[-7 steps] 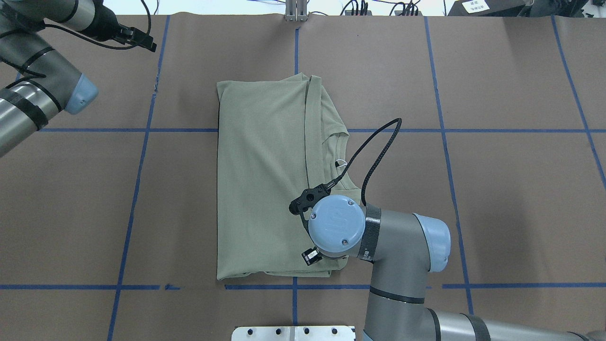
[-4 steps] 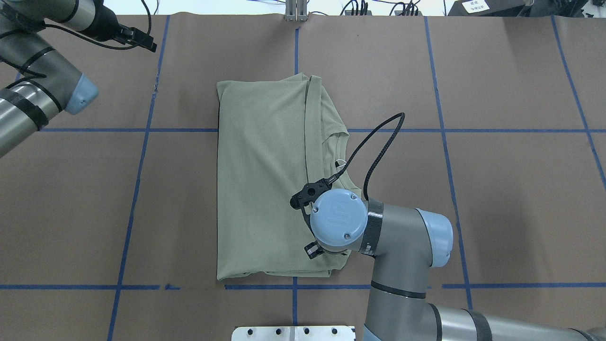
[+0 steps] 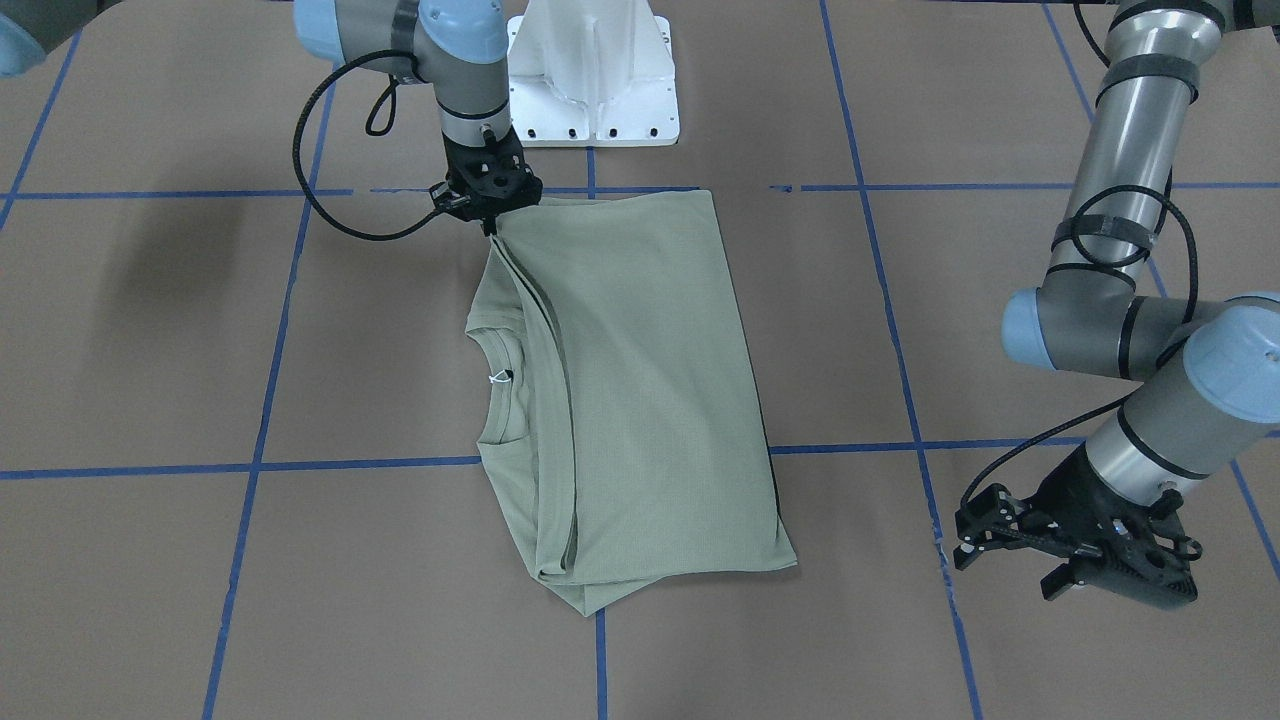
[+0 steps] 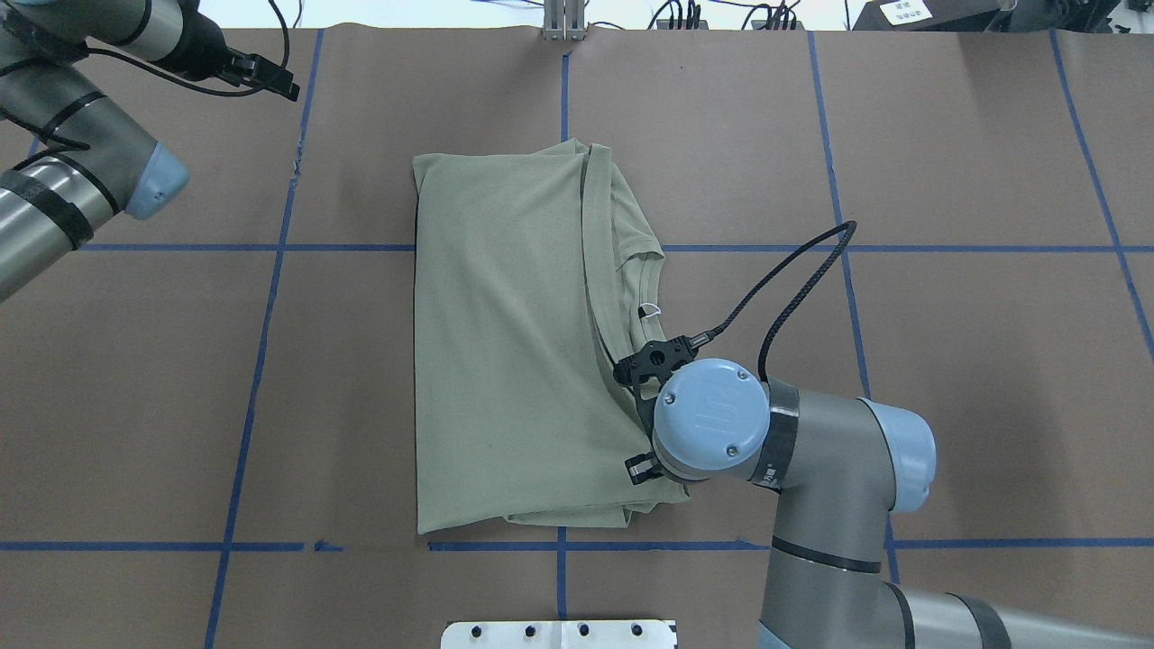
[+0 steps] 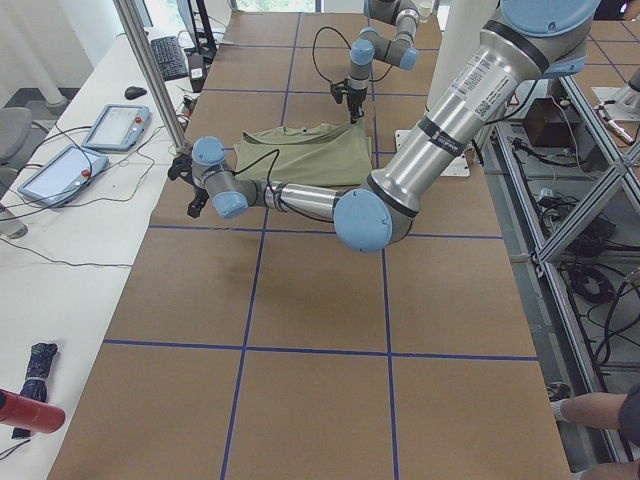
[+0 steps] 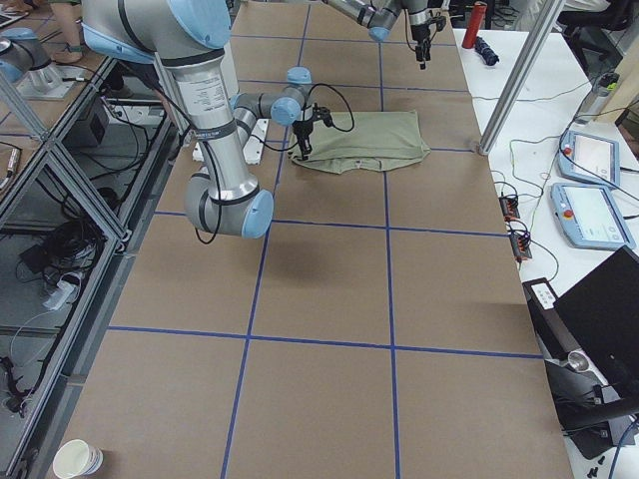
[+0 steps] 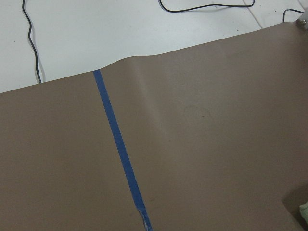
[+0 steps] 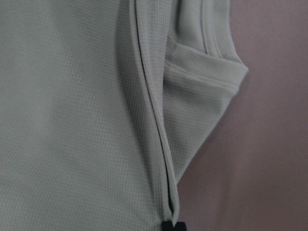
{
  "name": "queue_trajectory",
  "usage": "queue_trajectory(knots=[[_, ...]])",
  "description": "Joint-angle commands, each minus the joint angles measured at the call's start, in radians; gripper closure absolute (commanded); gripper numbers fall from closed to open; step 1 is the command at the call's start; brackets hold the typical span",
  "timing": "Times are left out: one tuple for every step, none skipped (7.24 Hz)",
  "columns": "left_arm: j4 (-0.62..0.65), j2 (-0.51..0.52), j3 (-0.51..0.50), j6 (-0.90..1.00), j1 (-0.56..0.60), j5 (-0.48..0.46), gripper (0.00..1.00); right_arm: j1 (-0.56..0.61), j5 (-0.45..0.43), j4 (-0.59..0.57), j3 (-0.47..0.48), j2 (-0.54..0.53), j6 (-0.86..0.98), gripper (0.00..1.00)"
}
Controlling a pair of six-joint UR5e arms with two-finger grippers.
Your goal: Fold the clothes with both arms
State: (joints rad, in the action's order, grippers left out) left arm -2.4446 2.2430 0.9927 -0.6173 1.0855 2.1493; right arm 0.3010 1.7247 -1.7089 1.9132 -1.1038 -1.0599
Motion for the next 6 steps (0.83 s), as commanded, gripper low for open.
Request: queue_trajectory(knots=[[-0.002,-0.005,0.001,0.001,-0.01,0.0,0.0,-0.078,-0.048,0.002,0.012,-0.025,-0.293,0.27],[-0.002,-0.005,0.001,0.001,-0.01,0.0,0.0,-0.104,-0.115,0.002,0.01,-0.013,-0.317,0.0],[-0.002,-0.005,0.001,-0.001,-0.01,0.0,0.0,-0.099,-0.116,0.012,0.012,-0.011,-0.31,0.0],[-0.002,-0.005,0.001,0.001,-0.01,0.0,0.0,-0.047,-0.108,0.067,0.007,-0.011,-0.289,0.0],[-0.002,-0.005,0.003,-0.001,-0.01,0.0,0.0,0.02,-0.103,0.083,-0.006,-0.004,-0.213,0.0],[-0.002,-0.005,0.003,-0.001,-0.01,0.001,0.0,0.093,-0.073,0.083,-0.078,0.062,-0.115,0.0]])
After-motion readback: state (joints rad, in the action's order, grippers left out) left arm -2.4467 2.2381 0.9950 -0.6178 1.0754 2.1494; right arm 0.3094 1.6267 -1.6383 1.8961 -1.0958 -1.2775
